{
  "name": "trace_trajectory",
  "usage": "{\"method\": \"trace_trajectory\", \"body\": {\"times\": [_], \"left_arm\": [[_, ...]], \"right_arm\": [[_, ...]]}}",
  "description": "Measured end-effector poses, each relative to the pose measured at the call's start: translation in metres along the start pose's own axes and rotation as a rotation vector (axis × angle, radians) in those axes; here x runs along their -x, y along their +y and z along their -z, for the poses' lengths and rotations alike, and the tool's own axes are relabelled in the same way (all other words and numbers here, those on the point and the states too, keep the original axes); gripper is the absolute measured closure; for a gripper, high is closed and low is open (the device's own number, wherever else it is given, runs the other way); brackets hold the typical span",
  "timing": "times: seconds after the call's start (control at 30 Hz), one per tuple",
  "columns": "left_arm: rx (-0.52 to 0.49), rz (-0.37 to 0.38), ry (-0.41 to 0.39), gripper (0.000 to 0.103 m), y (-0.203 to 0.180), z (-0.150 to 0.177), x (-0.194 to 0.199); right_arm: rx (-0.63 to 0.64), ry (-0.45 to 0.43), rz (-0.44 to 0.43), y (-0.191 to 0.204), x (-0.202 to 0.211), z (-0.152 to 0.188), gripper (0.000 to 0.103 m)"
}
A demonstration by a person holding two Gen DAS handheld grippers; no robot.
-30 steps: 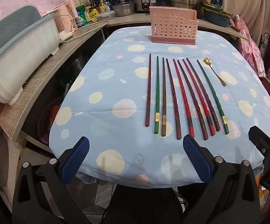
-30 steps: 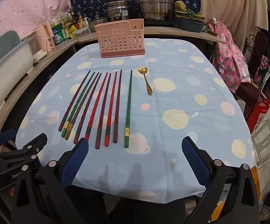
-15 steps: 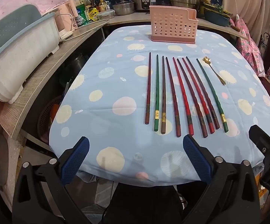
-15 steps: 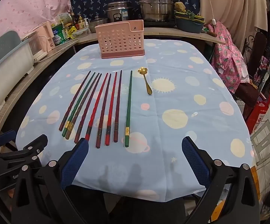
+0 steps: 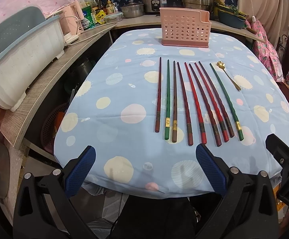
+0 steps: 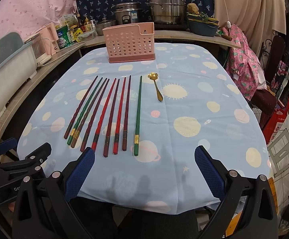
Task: Organize utensils
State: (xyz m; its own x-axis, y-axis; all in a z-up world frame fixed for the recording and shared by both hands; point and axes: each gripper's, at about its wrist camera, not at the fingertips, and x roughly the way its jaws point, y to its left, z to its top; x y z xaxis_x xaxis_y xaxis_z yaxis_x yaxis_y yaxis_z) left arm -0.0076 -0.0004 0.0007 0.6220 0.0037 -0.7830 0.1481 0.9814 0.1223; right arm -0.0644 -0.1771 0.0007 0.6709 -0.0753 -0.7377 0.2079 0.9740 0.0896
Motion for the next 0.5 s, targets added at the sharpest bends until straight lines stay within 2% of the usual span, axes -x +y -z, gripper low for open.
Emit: {"method": "trace_trajectory", "body": {"times": [0.5], "left_arm": [[0.0,0.004,0.004,0.007,0.0007,0.0002,0.0011]], "right_arm": [[0.013,-0.004,0.01,0.0039,0.0012,0.0038,0.007]]}}
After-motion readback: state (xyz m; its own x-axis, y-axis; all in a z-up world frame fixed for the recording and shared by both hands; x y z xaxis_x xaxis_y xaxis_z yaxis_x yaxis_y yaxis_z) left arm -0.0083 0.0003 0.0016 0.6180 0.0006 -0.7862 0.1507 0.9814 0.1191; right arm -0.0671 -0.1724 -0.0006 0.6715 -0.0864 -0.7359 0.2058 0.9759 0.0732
